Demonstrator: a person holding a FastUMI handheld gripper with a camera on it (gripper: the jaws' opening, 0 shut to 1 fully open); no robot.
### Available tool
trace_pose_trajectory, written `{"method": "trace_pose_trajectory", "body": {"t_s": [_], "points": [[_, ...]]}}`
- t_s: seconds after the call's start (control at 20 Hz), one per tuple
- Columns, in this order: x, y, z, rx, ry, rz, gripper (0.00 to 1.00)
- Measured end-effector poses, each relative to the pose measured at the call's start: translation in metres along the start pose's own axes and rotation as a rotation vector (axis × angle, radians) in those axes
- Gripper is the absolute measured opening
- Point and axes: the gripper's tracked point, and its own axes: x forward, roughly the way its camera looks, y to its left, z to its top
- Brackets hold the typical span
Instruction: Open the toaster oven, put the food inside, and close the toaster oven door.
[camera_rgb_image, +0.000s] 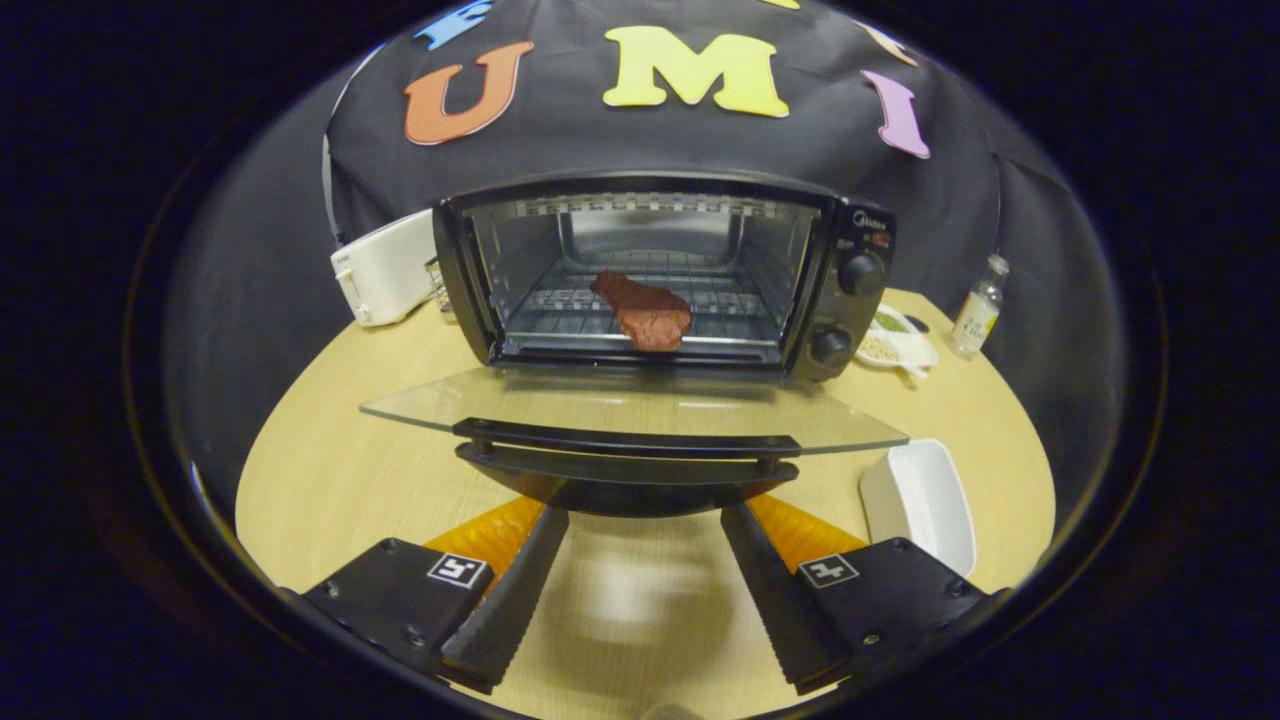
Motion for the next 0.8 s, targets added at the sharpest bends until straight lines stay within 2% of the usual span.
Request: {"method": "trace_pose_trajectory", "body": {"t_s": [0.35, 0.8], "points": [[-0.008, 0.000, 0.050, 0.003, -0.050, 0.014, 0.98], [0.007, 0.007, 0.113, 0.006, -0.119, 0.027, 0.98]]}}
